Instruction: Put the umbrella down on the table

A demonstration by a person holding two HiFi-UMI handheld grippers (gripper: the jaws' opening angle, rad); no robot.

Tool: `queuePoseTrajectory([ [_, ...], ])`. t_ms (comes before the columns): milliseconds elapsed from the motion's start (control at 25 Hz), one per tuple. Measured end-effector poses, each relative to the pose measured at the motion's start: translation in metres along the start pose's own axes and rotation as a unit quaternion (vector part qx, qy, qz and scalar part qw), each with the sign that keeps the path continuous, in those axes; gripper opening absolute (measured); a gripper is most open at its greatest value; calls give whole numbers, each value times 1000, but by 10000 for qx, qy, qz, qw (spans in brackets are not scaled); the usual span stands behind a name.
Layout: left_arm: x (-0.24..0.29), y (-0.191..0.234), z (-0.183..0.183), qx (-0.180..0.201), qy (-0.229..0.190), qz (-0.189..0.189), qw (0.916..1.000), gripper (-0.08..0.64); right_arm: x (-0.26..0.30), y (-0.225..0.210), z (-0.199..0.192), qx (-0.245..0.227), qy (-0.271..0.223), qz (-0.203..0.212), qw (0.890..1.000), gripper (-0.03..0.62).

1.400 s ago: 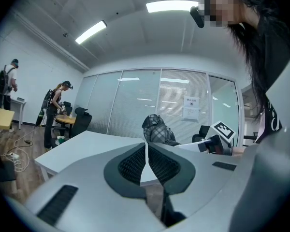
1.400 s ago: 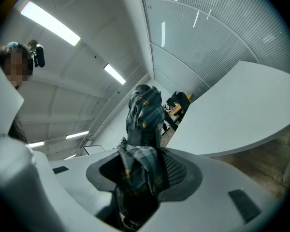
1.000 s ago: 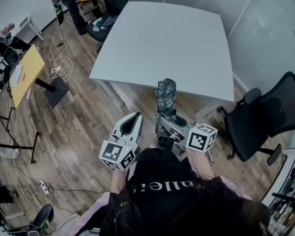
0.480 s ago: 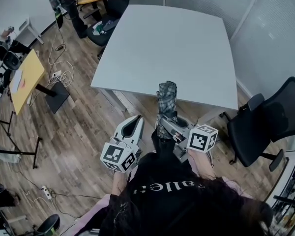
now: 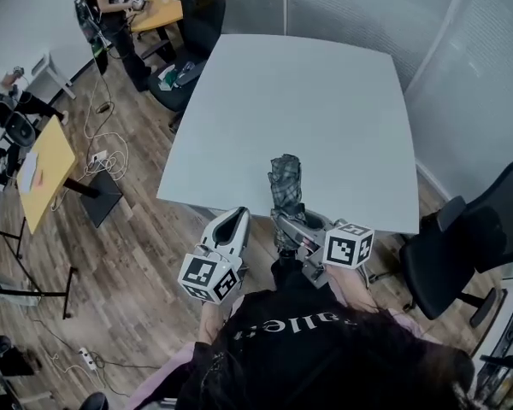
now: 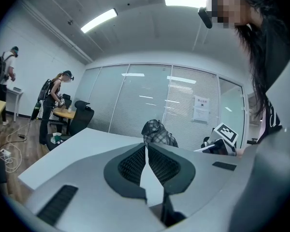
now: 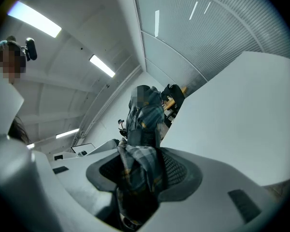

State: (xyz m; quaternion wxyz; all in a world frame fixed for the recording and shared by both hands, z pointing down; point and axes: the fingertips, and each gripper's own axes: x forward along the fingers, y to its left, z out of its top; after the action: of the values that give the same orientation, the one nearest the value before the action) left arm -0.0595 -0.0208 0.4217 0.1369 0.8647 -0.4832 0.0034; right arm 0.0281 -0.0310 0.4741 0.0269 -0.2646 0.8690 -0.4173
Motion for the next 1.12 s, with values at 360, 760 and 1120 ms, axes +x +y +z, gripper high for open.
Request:
queuePoseTrajectory([
  [360, 85, 29, 29, 22, 174, -121, 9998, 31, 33, -51, 71, 153, 0, -93, 9998, 198],
  [760, 142, 39, 37, 85, 310, -240, 9992, 32, 43, -97, 106, 335, -104, -236, 9991, 198],
  [1120, 147, 78, 32, -71, 486, -262, 9985, 32, 74, -120, 118, 405, -104, -594, 9974, 198],
])
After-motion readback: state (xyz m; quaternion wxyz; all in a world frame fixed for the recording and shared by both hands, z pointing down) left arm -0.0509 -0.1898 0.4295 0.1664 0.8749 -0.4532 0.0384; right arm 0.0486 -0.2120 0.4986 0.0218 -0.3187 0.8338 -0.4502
